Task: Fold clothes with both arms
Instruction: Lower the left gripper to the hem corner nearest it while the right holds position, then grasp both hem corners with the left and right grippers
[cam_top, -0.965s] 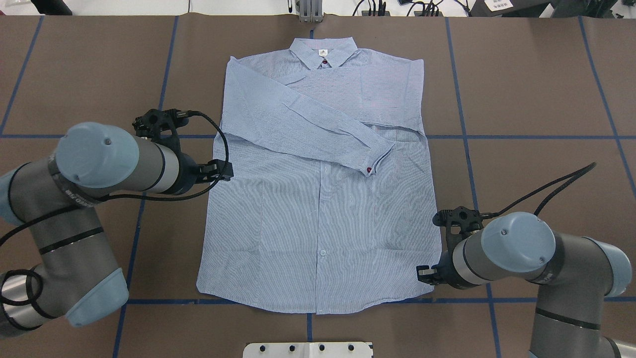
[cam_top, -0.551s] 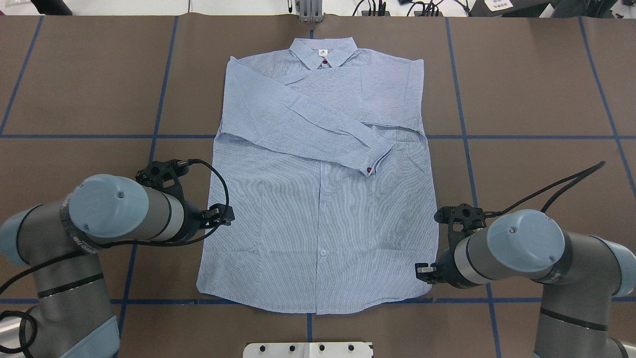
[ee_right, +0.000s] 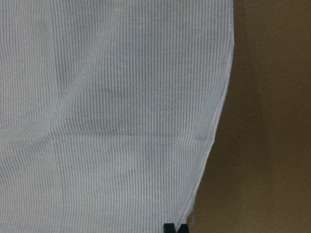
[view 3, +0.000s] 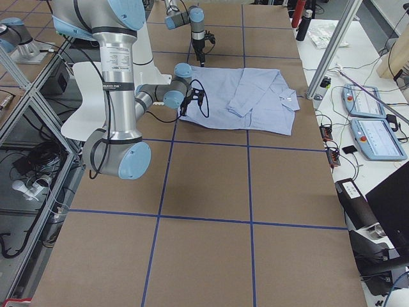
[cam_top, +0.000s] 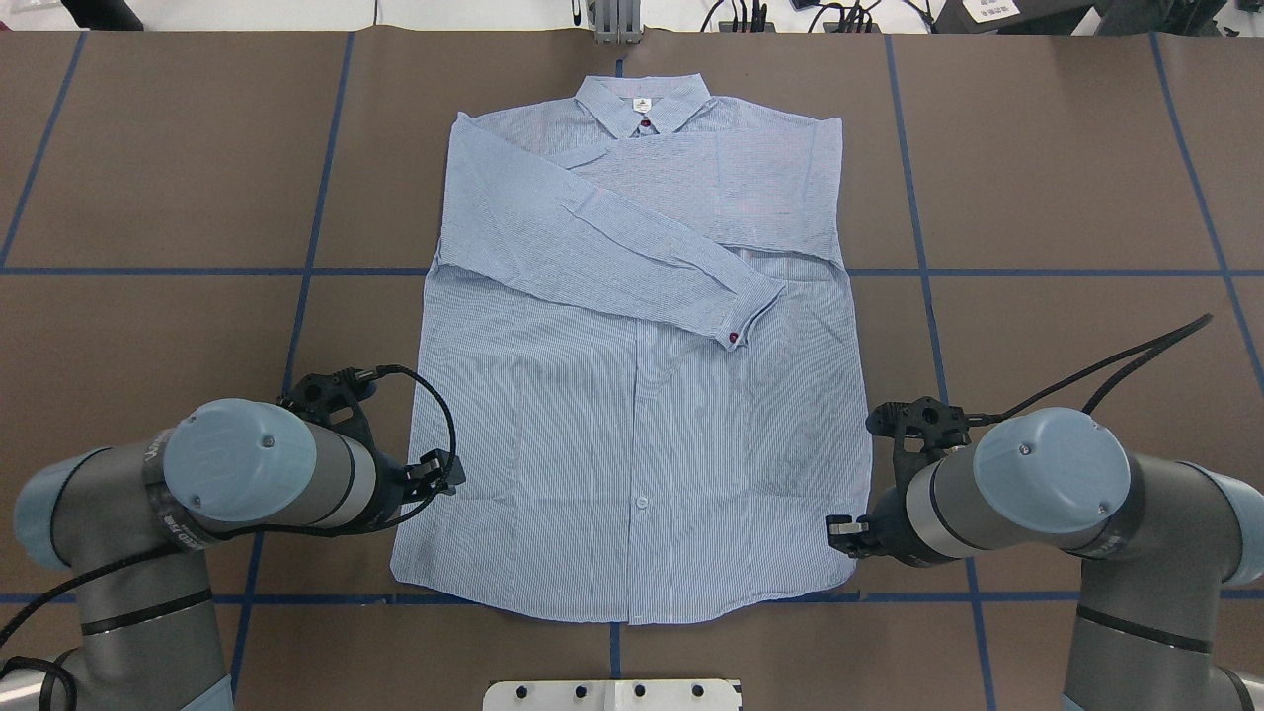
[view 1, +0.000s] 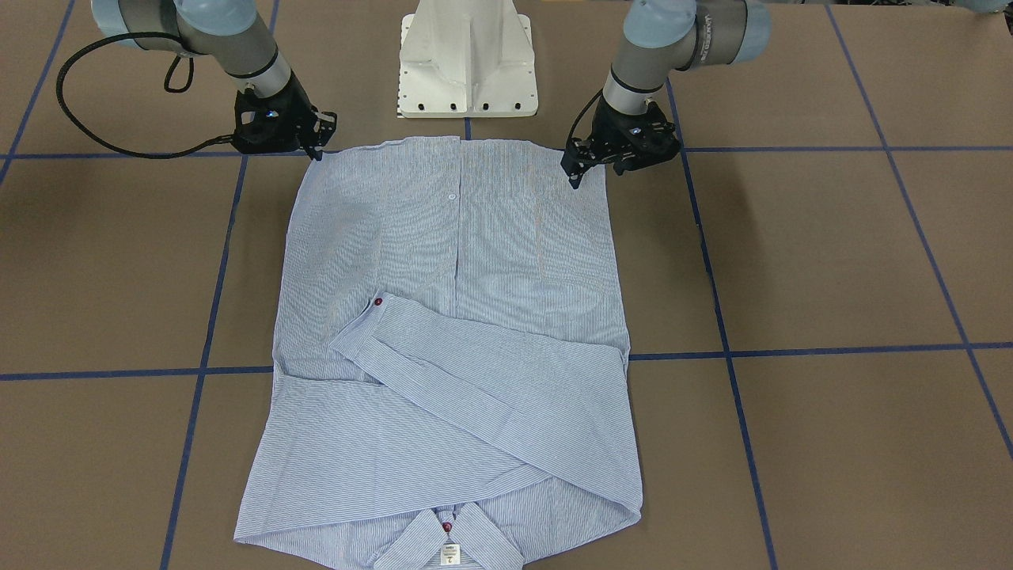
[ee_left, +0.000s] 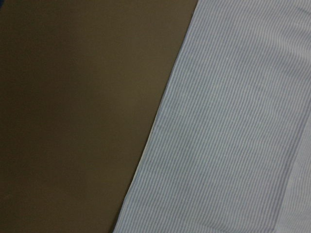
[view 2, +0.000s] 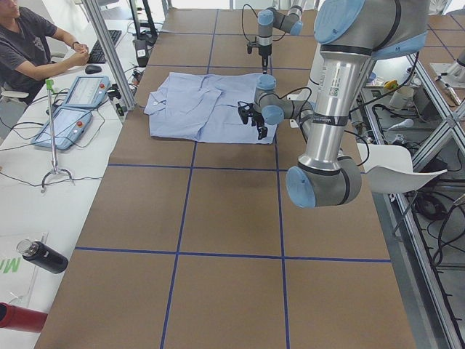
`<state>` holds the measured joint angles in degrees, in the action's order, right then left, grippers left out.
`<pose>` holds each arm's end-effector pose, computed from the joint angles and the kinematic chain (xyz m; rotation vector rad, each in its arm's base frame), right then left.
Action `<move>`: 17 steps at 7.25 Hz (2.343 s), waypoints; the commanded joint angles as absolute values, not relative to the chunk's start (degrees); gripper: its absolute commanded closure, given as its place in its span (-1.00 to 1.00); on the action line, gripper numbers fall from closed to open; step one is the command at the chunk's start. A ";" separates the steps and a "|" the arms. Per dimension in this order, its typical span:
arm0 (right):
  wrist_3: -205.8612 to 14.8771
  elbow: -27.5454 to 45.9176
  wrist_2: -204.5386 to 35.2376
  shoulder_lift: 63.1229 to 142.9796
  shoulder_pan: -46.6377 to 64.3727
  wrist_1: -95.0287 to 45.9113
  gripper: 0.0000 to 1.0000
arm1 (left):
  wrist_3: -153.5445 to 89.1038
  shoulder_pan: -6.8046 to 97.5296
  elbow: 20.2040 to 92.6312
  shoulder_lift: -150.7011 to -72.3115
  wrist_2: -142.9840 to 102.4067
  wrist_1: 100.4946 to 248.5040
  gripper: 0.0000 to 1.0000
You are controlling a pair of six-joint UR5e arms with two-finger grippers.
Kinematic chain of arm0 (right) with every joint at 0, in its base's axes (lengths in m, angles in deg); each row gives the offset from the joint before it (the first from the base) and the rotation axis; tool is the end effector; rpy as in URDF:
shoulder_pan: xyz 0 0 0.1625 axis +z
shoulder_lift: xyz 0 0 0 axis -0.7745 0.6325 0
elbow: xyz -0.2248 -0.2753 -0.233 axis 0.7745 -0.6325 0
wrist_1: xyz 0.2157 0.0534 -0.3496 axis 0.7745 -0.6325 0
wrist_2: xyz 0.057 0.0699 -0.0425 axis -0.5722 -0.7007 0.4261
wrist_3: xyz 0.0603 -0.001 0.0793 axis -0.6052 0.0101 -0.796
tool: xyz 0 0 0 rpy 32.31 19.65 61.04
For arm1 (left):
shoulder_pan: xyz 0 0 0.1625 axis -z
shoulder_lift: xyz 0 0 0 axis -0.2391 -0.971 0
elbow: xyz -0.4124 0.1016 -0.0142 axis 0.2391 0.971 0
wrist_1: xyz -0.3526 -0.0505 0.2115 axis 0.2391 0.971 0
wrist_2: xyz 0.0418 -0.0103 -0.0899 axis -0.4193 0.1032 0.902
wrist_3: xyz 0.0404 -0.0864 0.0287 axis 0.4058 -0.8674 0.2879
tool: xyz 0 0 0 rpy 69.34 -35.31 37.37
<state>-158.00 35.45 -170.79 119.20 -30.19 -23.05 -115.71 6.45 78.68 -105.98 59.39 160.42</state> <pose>-0.4279 -0.2680 0.3606 -0.0769 -0.8829 0.0161 0.4804 -0.2990 0.3248 -0.0924 0.8811 -0.3803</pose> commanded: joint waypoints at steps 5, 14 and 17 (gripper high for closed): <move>-158.00 35.37 -170.88 119.20 -29.58 -23.05 1.00 | -116.28 2.43 78.04 -104.57 58.20 160.26 -0.25; -158.00 35.19 -170.96 119.29 -29.06 -23.13 1.00 | -116.63 1.72 78.47 -103.86 58.29 159.38 0.23; -157.83 35.11 -170.96 119.29 -28.88 -23.13 1.00 | -116.63 1.46 78.56 -103.95 58.37 159.38 0.92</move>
<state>-157.89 35.13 -170.90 119.28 -28.95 -23.07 -116.63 1.55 78.49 -103.89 58.31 159.39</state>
